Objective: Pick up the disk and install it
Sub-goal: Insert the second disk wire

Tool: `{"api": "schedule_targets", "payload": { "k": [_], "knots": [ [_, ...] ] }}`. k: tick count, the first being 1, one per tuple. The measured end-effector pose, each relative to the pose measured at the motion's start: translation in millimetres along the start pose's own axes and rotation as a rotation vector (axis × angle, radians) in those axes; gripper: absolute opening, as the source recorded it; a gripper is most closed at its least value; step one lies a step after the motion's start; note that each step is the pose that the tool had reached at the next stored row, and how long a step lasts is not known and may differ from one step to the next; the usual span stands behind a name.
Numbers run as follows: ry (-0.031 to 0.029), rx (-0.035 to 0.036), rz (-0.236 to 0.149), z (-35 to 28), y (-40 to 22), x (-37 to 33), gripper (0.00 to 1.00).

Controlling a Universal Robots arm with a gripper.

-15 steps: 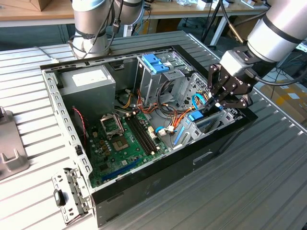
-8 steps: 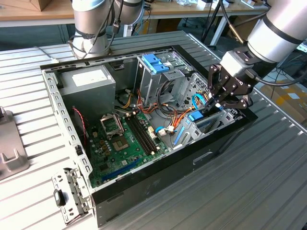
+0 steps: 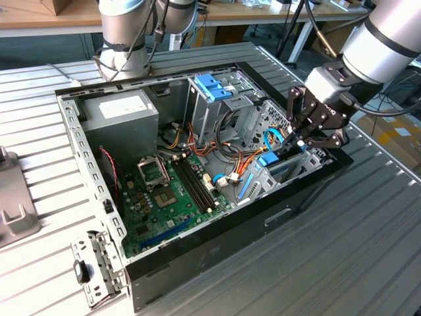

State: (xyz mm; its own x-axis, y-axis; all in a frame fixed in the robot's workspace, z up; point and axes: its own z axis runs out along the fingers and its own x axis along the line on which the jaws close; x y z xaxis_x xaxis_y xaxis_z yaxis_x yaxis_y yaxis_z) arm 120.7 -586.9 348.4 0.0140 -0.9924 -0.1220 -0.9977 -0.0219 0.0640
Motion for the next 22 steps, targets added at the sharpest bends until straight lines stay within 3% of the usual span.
{"api": "schedule_targets", "payload": {
  "k": [4,7,22],
  "knots": [
    [0.0001,-0.0015,0.000,1.4,-0.6,-0.1,0.16],
    [0.0002,-0.0019,0.000,2.7,-1.4,-4.2,0.16],
    [-0.0002,-0.0033,0.000,8.4,-1.8,-1.4,0.16]
  ]
}}
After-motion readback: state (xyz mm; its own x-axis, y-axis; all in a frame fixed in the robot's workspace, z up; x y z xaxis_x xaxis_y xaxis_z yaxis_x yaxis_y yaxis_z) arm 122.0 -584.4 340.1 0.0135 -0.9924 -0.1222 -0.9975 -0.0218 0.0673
